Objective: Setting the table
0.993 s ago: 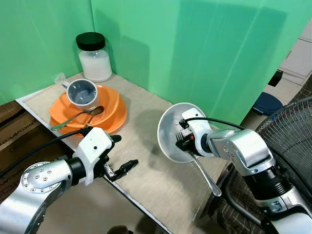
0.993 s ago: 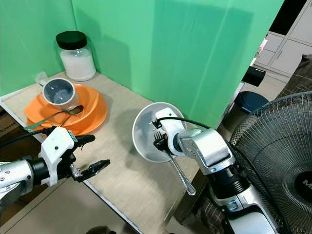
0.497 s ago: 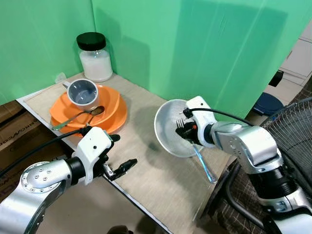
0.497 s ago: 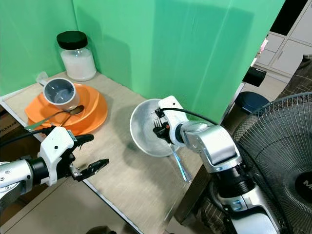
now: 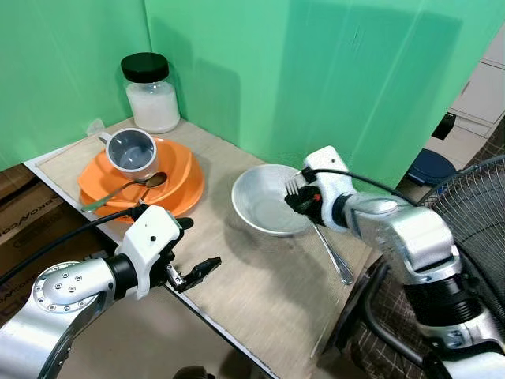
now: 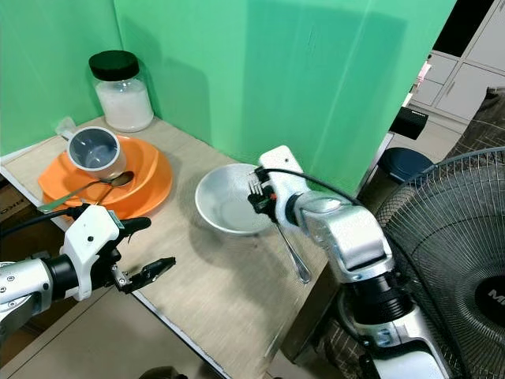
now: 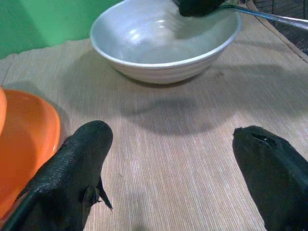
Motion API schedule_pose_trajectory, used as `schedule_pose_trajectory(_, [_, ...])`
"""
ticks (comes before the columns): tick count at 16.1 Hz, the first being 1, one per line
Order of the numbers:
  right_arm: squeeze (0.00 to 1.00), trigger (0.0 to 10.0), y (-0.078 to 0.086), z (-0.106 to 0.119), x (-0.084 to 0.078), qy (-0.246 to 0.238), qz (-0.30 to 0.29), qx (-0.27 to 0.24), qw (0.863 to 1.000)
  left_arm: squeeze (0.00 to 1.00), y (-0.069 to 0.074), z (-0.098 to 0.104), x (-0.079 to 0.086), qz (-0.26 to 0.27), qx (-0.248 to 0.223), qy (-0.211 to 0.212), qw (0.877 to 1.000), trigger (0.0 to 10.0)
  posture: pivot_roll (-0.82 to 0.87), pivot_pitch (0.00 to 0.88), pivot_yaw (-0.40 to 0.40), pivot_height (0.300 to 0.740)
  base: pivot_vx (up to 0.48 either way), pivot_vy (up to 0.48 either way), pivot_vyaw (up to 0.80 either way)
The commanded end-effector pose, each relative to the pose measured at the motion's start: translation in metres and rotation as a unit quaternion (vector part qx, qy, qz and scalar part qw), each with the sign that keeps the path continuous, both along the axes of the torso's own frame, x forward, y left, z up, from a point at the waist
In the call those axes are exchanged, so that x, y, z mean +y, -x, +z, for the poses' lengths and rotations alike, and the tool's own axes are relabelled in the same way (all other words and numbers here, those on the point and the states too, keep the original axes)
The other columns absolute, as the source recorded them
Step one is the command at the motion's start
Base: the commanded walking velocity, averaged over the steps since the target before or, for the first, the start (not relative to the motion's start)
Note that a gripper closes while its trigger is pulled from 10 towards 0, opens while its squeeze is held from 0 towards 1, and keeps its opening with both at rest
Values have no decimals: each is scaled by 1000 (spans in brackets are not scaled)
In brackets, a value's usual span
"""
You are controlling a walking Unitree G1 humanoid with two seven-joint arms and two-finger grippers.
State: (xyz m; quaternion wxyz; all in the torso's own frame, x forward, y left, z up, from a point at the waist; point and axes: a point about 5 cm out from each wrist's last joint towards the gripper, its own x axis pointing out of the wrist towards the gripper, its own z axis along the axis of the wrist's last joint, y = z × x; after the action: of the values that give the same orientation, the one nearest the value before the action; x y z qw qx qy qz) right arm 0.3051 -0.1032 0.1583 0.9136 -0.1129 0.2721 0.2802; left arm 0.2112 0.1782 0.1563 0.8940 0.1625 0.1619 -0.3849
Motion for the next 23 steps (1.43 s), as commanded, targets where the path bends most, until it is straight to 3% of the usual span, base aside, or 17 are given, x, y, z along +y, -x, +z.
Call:
schedule_pose_trajectory(1, [0,10000,1,-5,4,10,6,4,1000,451,-1,1,0,1,-4,-8,1000,10000,148,0,-32,740,0,0,0])
schedule_pose_trajectory(6, [0,10000,1,-17,6,30,14,13,999,420,-1,-1,-3,-1,-5,-7,1000,10000,148,0,-39,740,0,0,0])
schedule_pose_trajectory(10, [0,10000,-6,-13,20,14,32,3,999,408,-1,-1,-2,2,-5,-9,1000,10000,151,0,-42,740,0,0,0])
schedule_pose_trajectory(11, [584,10000,-9,-11,24,9,34,-2,999,392,-1,-1,-3,3,-6,-10,1000,10000,158,0,-46,740,0,0,0])
schedule_pose_trajectory(13, [980,10000,-11,-11,24,9,34,-2,999,388,-1,-1,-3,4,-7,-11,1000,10000,160,0,-46,740,0,0,0])
schedule_pose_trajectory(18, [1000,10000,-8,-20,22,9,27,4,1000,369,-1,-1,-3,6,-8,-15,1000,10000,155,0,-43,740,0,0,0])
schedule_pose_trajectory(23, [1000,10000,-14,3,13,4,23,-26,999,357,-4,0,-3,3,-12,-17,1000,10000,154,0,-43,740,0,0,0])
